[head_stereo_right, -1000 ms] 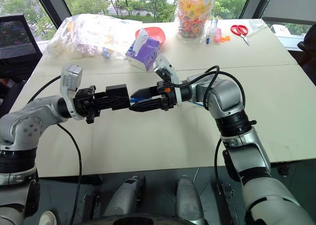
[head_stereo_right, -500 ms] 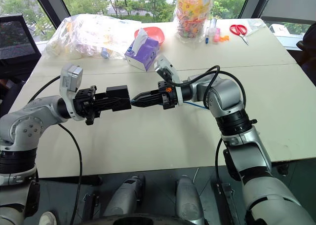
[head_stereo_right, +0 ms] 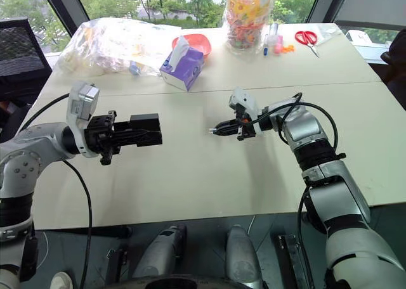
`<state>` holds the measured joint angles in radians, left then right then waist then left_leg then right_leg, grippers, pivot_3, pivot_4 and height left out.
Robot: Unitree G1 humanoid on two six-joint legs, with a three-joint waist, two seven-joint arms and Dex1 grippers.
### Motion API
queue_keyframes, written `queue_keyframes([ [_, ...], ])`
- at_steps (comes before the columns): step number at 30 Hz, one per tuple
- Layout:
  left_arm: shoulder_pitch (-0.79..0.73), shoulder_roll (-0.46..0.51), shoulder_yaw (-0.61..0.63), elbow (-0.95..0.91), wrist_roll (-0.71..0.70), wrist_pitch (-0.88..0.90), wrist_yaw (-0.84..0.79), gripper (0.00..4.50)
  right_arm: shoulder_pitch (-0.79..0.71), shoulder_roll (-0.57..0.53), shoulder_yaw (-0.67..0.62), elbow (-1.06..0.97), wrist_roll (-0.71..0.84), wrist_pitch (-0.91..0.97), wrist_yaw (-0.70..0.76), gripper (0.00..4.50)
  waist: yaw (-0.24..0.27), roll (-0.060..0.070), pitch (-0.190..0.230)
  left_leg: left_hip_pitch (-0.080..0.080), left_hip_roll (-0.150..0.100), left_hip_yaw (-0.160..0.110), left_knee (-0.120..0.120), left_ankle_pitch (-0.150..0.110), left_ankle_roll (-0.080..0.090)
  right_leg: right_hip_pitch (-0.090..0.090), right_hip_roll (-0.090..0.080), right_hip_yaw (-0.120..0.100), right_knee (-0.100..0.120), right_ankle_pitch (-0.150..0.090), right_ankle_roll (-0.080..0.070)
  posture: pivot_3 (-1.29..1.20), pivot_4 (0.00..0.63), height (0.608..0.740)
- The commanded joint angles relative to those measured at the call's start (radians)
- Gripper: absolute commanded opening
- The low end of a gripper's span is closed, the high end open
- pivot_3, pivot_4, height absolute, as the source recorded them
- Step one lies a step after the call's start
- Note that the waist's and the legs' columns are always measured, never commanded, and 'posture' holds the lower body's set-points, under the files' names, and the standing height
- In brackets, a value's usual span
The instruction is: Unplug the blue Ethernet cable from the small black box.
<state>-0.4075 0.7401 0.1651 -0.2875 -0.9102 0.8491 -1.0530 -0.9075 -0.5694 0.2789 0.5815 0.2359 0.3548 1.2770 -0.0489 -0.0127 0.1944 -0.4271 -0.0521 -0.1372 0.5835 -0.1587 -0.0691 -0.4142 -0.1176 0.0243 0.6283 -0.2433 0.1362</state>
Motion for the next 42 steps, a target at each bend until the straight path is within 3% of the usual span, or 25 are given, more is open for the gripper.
queue_keyframes([
  [1,0.018,-0.020,-0.075,-0.012,0.131,-0.129,0.008,0.54,-0.091,0.059,-0.087,0.156,-0.065,-0.171,-0.202,0.04,0.000,0.000,0.000,0.001,0.000,0.000,-0.001,0.000,0.000,0.000,0.000,0.000,0.000,0.000,0.000,0.00,0.150,0.728],
  [8,-0.009,-0.213,-0.188,0.161,0.386,-0.425,0.119,0.54,-0.149,0.159,-0.116,0.411,-0.191,-0.347,-0.491,0.04,0.011,0.000,0.000,0.001,0.000,0.000,-0.002,0.001,-0.001,0.001,0.001,0.000,0.000,0.000,0.000,0.00,0.150,0.728],
  [9,-0.014,-0.233,-0.194,0.184,0.404,-0.451,0.125,0.54,-0.151,0.164,-0.115,0.430,-0.205,-0.362,-0.510,0.88,0.012,0.000,0.000,0.001,0.000,0.000,-0.002,0.001,-0.001,0.001,0.001,0.000,0.000,0.000,0.000,0.00,0.150,0.728],
  [10,-0.019,-0.252,-0.199,0.207,0.423,-0.481,0.132,0.54,-0.153,0.169,-0.116,0.446,-0.217,-0.372,-0.530,1.17,0.012,0.000,0.000,0.001,-0.001,0.000,-0.002,0.001,-0.001,0.000,0.001,0.000,0.000,0.000,0.000,0.00,0.150,0.728],
  [16,-0.094,-0.386,-0.247,0.458,0.605,-0.744,0.209,0.54,-0.141,0.165,-0.146,0.473,-0.258,-0.392,-0.659,4.29,0.007,0.000,0.000,0.001,-0.001,-0.001,-0.002,0.001,-0.001,0.001,0.001,0.000,0.001,0.002,0.004,0.00,0.150,0.728],
  [17,-0.107,-0.406,-0.253,0.499,0.624,-0.776,0.218,0.54,-0.130,0.159,-0.166,0.448,-0.239,-0.386,-0.651,4.46,0.005,0.000,0.000,0.002,-0.001,-0.001,-0.002,0.001,-0.001,0.001,0.001,0.000,0.001,0.003,0.004,0.00,0.150,0.728],
  [22,-0.173,-0.496,-0.259,0.699,0.688,-0.899,0.269,0.54,0.008,0.117,-0.291,0.131,-0.087,-0.187,-0.555,4.46,0.007,0.000,0.000,0.001,-0.001,-0.001,-0.002,0.001,-0.001,0.001,0.001,0.000,0.002,0.003,0.005,0.00,0.150,0.728],
  [27,-0.220,-0.541,-0.248,0.883,0.732,-1.006,0.307,0.54,0.275,0.070,-0.368,-0.391,0.122,0.163,-0.491,4.46,0.011,0.000,0.000,0.001,-0.001,-0.002,-0.002,0.001,-0.001,0.001,0.001,0.000,0.002,0.003,0.007,0.00,0.150,0.728],
  [33,-0.219,-0.547,-0.256,1.031,0.753,-1.128,0.257,0.54,0.445,0.057,-0.390,-0.658,0.193,0.333,-0.547,4.46,0.006,0.000,0.000,0.002,-0.001,-0.001,0.002,0.001,-0.001,0.002,0.000,0.000,0.002,0.003,0.007,0.00,0.150,0.728],
  [35,-0.210,-0.539,-0.256,1.059,0.760,-1.145,0.244,1.58,0.467,0.061,-0.393,-0.688,0.201,0.354,-0.563,4.50,0.007,0.000,0.000,0.002,-0.001,-0.001,0.005,0.001,0.000,0.004,0.000,0.000,0.002,0.002,0.006,0.00,0.150,0.728],
  [42,-0.172,-0.465,-0.223,1.038,0.757,-1.126,0.237,3.95,0.498,0.060,-0.373,-0.731,0.213,0.391,-0.579,4.50,0.004,0.000,-0.001,0.002,-0.001,-0.002,0.008,0.000,0.001,0.006,0.000,-0.001,0.002,0.001,0.004,0.00,0.150,0.728],
])
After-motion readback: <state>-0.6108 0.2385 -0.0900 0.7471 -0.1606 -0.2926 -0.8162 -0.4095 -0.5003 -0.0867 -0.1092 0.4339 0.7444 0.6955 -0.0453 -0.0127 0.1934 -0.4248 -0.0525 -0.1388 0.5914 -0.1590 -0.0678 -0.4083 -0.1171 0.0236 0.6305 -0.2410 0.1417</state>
